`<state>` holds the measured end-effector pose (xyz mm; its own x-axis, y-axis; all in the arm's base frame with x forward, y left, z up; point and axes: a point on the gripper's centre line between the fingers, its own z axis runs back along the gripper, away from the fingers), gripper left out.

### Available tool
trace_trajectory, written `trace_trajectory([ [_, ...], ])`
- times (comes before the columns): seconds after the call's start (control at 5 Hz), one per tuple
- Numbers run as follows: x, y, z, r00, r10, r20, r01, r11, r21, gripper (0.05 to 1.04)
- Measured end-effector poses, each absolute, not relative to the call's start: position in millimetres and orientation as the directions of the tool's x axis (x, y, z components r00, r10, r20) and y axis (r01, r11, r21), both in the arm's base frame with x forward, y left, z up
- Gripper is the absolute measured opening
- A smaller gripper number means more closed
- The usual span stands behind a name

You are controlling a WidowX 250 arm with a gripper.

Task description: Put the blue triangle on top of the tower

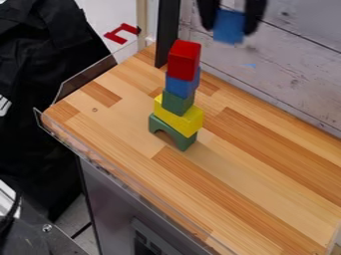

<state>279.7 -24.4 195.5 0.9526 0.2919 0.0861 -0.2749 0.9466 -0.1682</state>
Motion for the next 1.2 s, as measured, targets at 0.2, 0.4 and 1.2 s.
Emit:
trace_trajectory([
  [0.2,276.0,-9.6,193.4,0.943,0.326,0.064,-0.312,0.935,-0.17,0.557],
  [0.4,272.2,-3.3,188.4,0.944,0.329,0.034,-0.32,0.935,-0.153,0.557],
  [1.2,274.1,5.0,168.3,0.956,0.294,-0.01,-0.293,0.949,-0.112,0.557],
])
